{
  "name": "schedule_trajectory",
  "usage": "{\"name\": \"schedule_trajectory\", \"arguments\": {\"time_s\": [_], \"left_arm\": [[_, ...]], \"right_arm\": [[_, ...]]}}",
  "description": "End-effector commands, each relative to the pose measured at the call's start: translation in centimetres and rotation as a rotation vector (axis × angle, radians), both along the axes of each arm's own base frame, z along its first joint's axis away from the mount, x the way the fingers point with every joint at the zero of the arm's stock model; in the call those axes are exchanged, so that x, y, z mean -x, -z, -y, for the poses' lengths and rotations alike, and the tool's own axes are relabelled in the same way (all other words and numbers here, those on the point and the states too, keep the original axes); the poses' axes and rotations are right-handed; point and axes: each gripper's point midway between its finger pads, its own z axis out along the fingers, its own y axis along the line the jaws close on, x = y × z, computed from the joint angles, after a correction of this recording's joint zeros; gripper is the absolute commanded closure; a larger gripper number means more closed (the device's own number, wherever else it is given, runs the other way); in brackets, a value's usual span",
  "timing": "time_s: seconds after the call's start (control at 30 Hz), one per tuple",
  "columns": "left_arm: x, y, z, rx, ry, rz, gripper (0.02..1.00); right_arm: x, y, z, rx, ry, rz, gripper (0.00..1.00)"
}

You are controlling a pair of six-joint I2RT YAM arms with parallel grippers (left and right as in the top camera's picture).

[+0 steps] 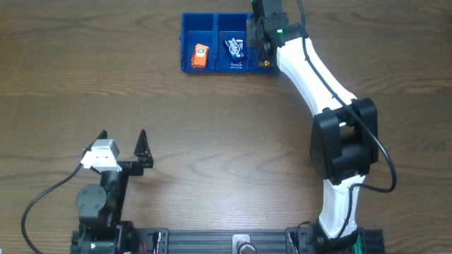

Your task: Sort Candies Into Trays

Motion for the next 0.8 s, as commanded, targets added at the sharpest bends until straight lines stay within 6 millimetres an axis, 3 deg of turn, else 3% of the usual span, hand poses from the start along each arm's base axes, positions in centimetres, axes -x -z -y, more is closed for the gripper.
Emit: {"name": "schedule_trajectory", "arguments": {"time_s": [0.03,0.2,0.27,0.47,0.6,0.8], "left_arm": [[0.1,1.6,0.4,-0.014,0.024,-0.047,0.020],[0.1,1.6,0.4,-0.014,0.024,-0.048,0.020],[0.1,1.6,0.4,-0.014,0.024,-0.048,0.020],[0.1,1.6,0.4,-0.013,0.024,-0.048,0.023],[0.1,1.6,0.4,-0.014,0.024,-0.048,0.020],[0.1,1.6,0.4,-0.013,0.024,-0.048,0.020]], "right_arm": [[-0.6,0.0,0.4,0.001,0.027,0.007,0.790],[-0.3,0.2,0.4,0.007,0.023,-0.008,0.255],[-0.3,0.3,0.4,0.012,0.021,-0.011,0.154],[0.7,-1.0,0.9,0.020,0.022,-0.022,0.047],[2.7,-5.0,2.4,0.061,0.022,-0.006,0.031],[7.8,-12.9,5.6,0.098,0.003,0.077,0.003]]}}
